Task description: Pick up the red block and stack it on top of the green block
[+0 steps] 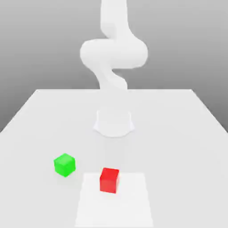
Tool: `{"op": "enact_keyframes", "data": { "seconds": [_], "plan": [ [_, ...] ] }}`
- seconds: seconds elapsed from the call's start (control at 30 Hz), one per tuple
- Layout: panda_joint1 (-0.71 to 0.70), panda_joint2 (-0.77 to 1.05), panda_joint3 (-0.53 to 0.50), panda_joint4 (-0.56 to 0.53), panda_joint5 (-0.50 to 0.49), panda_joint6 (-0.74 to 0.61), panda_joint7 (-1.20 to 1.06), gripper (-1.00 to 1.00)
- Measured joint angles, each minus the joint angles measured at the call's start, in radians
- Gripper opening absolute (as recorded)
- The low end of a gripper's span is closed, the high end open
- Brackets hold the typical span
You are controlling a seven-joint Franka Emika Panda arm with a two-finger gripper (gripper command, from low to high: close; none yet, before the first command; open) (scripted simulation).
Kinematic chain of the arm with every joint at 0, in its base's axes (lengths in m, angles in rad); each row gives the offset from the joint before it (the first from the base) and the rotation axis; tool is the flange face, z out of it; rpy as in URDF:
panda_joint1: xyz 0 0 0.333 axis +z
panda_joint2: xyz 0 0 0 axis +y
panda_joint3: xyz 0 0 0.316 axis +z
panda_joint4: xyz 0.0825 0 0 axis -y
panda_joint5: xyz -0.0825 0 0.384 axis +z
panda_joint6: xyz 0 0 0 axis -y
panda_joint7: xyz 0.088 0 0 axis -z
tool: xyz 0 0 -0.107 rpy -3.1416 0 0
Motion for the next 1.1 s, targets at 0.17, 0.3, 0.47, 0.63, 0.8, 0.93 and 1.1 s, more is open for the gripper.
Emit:
{"op": "enact_keyframes", "data": {
  "seconds": [0.17,0.3,0.47,0.63,0.8,0.93,1.1],
  "plan": [
    [-0.024,0.177,0.018,-0.131,-0.01,0.118,0.046,0.0],
    [-0.04,0.316,0.025,-0.233,-0.017,0.211,0.082,0.0],
    [-0.054,0.505,0.027,-0.369,-0.016,0.337,0.122,0.0],
    [-0.059,0.712,0.026,-0.477,0.004,0.481,0.143,0.0],
    [-0.051,0.894,0.012,-0.461,-0.015,0.636,0.159,0.0],
    [-0.046,0.928,0.007,-0.456,-0.02,0.665,0.163,-1.0],
    [-0.05,0.912,0.01,-0.459,-0.02,0.652,0.163,-1.0]
  ]
}}
